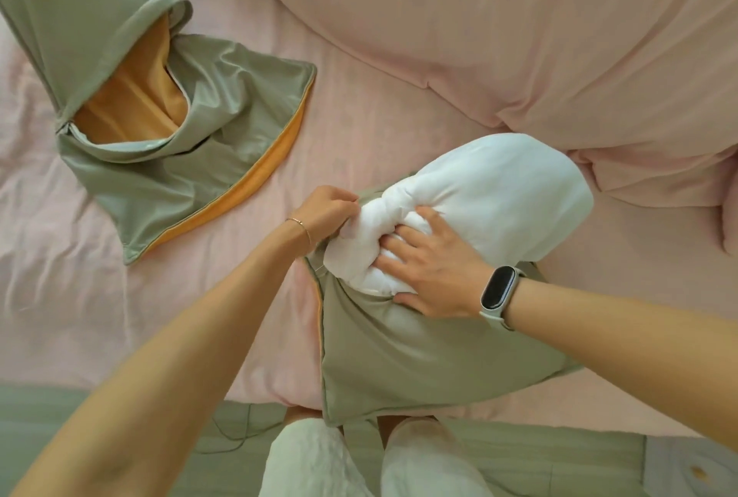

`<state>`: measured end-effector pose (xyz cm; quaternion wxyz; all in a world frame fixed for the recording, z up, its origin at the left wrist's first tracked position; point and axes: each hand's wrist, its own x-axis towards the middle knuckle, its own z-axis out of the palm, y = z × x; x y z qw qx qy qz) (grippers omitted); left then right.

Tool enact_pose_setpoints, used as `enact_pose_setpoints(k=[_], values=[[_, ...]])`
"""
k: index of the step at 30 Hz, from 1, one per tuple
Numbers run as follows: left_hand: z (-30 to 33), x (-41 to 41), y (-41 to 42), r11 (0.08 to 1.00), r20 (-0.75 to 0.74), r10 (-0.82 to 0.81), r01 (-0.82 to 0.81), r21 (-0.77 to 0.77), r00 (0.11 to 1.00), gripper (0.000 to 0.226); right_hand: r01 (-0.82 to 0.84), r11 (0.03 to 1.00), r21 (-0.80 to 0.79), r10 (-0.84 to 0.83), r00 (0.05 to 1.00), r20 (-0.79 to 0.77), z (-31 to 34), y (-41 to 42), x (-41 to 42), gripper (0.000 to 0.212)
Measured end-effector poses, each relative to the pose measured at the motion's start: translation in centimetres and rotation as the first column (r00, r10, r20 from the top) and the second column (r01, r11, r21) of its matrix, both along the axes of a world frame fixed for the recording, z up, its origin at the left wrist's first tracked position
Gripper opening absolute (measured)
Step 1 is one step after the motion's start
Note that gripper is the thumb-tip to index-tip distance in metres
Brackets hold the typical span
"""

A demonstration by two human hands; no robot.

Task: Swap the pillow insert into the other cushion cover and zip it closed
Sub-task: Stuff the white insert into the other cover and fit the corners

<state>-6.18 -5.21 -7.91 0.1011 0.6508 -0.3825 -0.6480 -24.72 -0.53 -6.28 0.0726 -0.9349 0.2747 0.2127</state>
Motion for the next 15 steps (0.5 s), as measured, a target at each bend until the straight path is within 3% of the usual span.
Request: enact_pose_setpoints(k=[3, 9, 12, 15], values=[[-0.3, -0.5, 0.1, 0.958, 0.219, -0.226, 0.257, -0.127, 0.949, 0.016, -0.011, 0.998, 0.061, 0.018, 0.993, -0.115, -1.5, -1.6, 2.1, 0.051], [-1.4, 0.0, -0.9, 0.957, 0.281, -0.199, 0.248, -0.15, 0.939, 0.021, 0.028, 0.997, 0.079, -0.024, 0.999, -0.043, -4.3, -1.9, 4.9, 0.043], [-1.4, 0.4, -0.4, 0.977, 0.221, -0.127, 0.16, -0.138, 0.967, 0.025, 0.057, 0.996, 0.064, -0.065, 0.989, 0.136, -3.2, -1.3, 3.7, 0.045], [-1.1, 0.2, 0.5, 0.984, 0.192, -0.031, 0.064, -0.165, 0.981, 0.035, 0.064, 0.998, -0.021, -0.049, 0.903, 0.428, 0.2, -1.4, 1.7, 0.04]])
